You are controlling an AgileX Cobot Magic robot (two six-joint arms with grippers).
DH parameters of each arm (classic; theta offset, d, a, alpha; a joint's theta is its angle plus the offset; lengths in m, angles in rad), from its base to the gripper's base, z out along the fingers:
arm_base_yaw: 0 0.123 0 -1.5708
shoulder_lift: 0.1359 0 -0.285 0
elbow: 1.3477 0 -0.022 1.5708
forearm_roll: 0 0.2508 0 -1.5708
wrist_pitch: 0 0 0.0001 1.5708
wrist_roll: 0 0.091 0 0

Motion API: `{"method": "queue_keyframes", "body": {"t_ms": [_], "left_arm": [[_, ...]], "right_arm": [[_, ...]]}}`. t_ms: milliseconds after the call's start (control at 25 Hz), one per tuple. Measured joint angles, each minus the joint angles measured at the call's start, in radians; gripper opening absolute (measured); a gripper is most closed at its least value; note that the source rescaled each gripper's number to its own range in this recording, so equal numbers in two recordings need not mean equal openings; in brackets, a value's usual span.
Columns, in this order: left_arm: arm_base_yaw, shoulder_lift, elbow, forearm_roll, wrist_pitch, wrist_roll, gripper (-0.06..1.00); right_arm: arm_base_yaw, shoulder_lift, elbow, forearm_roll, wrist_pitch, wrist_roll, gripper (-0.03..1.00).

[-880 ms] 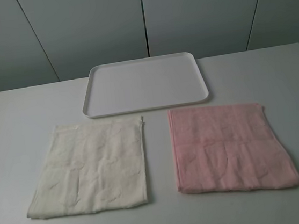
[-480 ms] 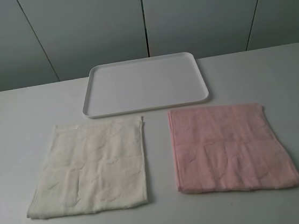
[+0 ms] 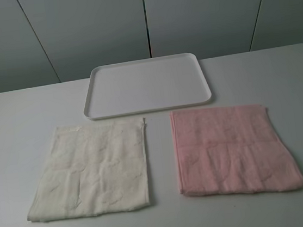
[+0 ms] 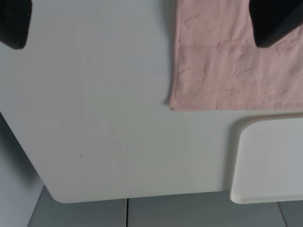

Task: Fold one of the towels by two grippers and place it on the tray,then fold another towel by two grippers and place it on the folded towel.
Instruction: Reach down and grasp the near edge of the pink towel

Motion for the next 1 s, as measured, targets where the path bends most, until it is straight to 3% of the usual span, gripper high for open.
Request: {"method": "queue_keyframes", "body": {"t_ms": [1000], "left_arm": [[0.0,0.0,0.0,-0.016,0.0,0.002,0.98]], "right_arm": [[0.0,0.0,0.0,0.007,0.0,0.0,1.0]]}}
